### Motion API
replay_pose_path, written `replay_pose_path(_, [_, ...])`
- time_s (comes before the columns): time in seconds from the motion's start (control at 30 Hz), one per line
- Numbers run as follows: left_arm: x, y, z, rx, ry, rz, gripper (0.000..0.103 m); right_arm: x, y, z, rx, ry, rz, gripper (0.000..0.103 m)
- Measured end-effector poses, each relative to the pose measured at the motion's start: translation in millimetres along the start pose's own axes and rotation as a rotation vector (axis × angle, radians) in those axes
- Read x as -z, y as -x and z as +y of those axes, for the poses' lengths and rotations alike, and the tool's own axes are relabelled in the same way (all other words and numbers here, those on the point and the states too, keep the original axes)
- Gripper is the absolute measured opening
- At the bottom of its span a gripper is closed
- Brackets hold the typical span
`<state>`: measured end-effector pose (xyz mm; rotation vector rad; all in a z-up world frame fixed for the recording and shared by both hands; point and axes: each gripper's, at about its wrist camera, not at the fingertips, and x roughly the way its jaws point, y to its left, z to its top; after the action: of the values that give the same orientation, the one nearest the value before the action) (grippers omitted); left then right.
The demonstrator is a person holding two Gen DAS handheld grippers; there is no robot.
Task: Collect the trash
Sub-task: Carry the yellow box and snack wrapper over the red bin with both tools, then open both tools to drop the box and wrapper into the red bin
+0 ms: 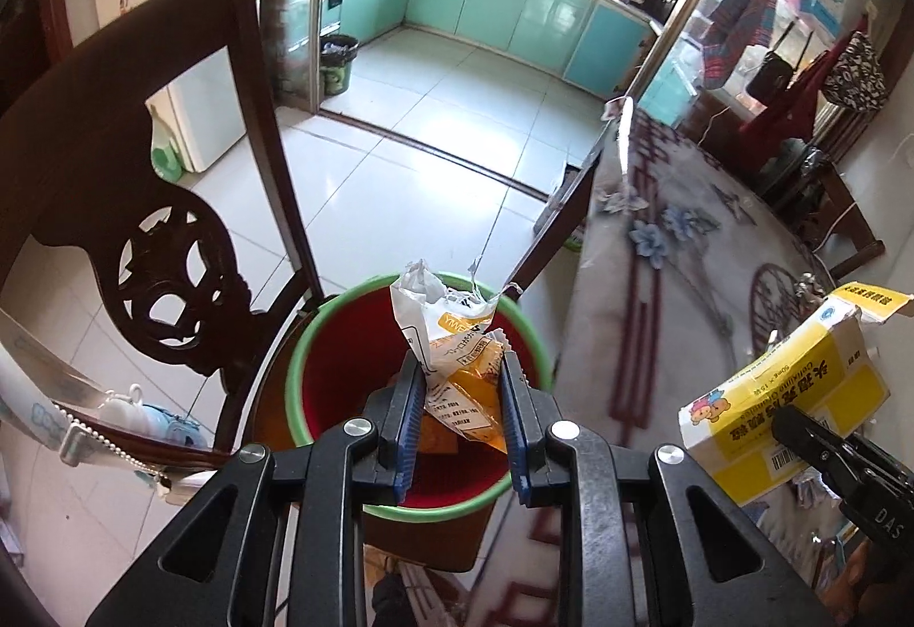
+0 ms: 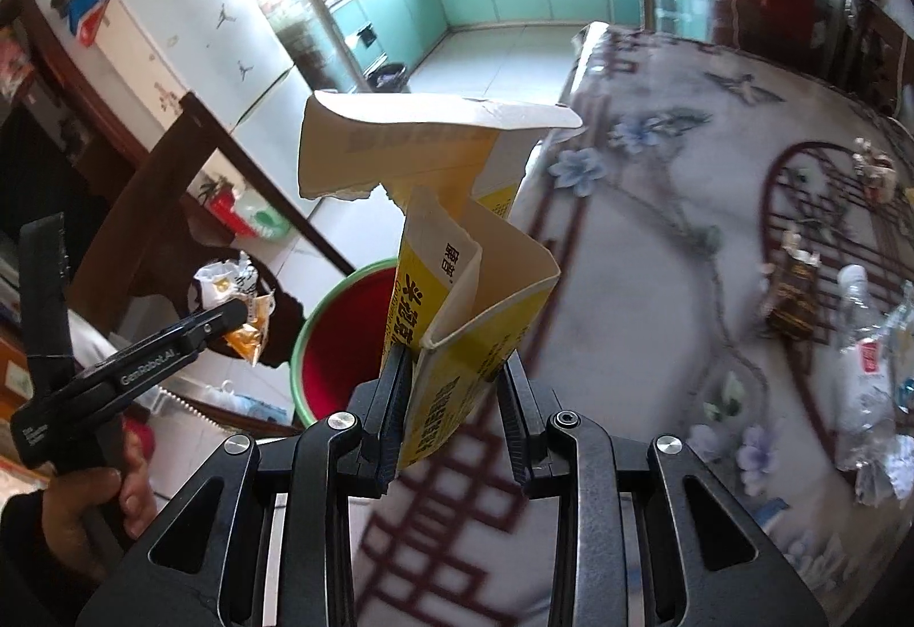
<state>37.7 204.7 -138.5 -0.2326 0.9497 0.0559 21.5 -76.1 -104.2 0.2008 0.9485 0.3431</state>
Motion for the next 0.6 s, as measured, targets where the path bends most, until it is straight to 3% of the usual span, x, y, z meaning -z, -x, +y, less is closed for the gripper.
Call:
replay_pose_path(0.37, [-10.4, -28.5, 33.5, 0.024, 0.009, 0.063, 0.022, -8.9, -31.9, 25.4, -0.008, 0.035, 0.055, 0.031])
replay_pose_path(0.47, [-12.9, -33.8, 36.0, 0.02, 0.014, 0.069, 0.032, -10.9, -33.4, 26.9, -0.005, 0.033, 0.052, 0.034])
replay_pose_path(0.53, [-14.6, -36.6, 37.8, 0.026, 0.024, 0.074, 0.052, -12.5, -32.8, 31.1, 0.003, 0.031, 0.041, 0.044])
replay_pose_path(0.6, [-15.9, -37.5, 38.6, 0.035, 0.03, 0.072, 0.058, -12.8, -30.3, 32.3, 0.018, 0.033, 0.029, 0.05])
